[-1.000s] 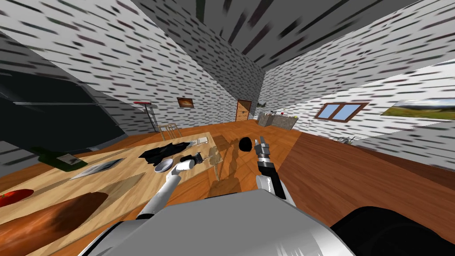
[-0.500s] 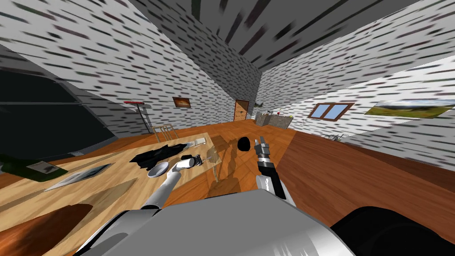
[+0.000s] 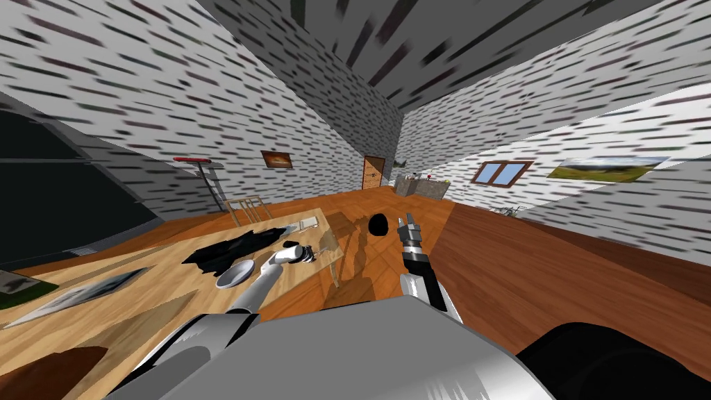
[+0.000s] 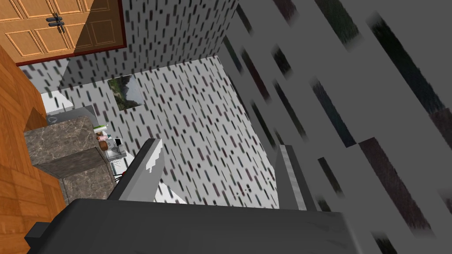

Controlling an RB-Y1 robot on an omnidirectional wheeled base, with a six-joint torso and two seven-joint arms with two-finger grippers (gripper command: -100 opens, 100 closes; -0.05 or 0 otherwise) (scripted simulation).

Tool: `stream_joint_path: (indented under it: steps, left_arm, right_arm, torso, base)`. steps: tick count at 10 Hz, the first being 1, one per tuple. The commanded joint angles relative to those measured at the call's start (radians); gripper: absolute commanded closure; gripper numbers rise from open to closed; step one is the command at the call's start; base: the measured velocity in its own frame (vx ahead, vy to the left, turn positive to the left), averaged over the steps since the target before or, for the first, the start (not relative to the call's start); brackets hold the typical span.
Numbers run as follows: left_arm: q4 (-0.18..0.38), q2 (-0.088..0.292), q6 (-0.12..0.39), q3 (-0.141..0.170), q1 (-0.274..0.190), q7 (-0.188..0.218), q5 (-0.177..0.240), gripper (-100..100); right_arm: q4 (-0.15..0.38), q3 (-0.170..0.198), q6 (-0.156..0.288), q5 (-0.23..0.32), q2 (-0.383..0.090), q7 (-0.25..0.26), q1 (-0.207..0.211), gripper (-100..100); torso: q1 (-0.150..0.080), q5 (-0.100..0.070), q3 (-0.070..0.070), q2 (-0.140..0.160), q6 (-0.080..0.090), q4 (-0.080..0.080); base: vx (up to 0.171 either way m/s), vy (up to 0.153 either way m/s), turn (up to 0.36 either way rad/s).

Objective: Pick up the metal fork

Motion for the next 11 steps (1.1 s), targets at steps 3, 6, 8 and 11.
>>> stream_joint_path:
  steps: [3, 6, 8, 11]
  left_arm:
    - [0.085, 0.015, 0.062, -0.002, -0.039, 0.003, 0.02, -100]
    - [0.188, 0.045, 0.141, -0.005, -0.093, 0.006, 0.049, -100]
    - [0.236, 0.063, 0.179, -0.006, -0.119, 0.008, 0.062, -100]
    - [0.262, 0.075, 0.195, -0.006, -0.134, 0.007, 0.07, -100]
  right_arm:
    - [0.0, 0.0, 0.0, 0.0, 0.0, 0.0, 0.0, 0]
    - [0.0, 0.0, 0.0, 0.0, 0.0, 0.0, 0.0, 0]
    - [0.0, 0.0, 0.0, 0.0, 0.0, 0.0, 0.0, 0]
    - [0.0, 0.0, 0.0, 0.0, 0.0, 0.0, 0.0, 0]
  torso:
    - [0.0, 0.0, 0.0, 0.001, 0.0, 0.0]
    - [0.0, 0.0, 0.0, 0.001, 0.0, 0.0]
    - [0.0, 0.0, 0.0, 0.0, 0.0, 0.0]
    - [0.0, 0.0, 0.001, 0.001, -0.001, 0.0]
  base:
    - [0.033, -0.005, -0.043]
    - [0.041, -0.004, -0.092]
    - [0.045, -0.008, -0.073]
    - [0.024, -0.006, -0.039]
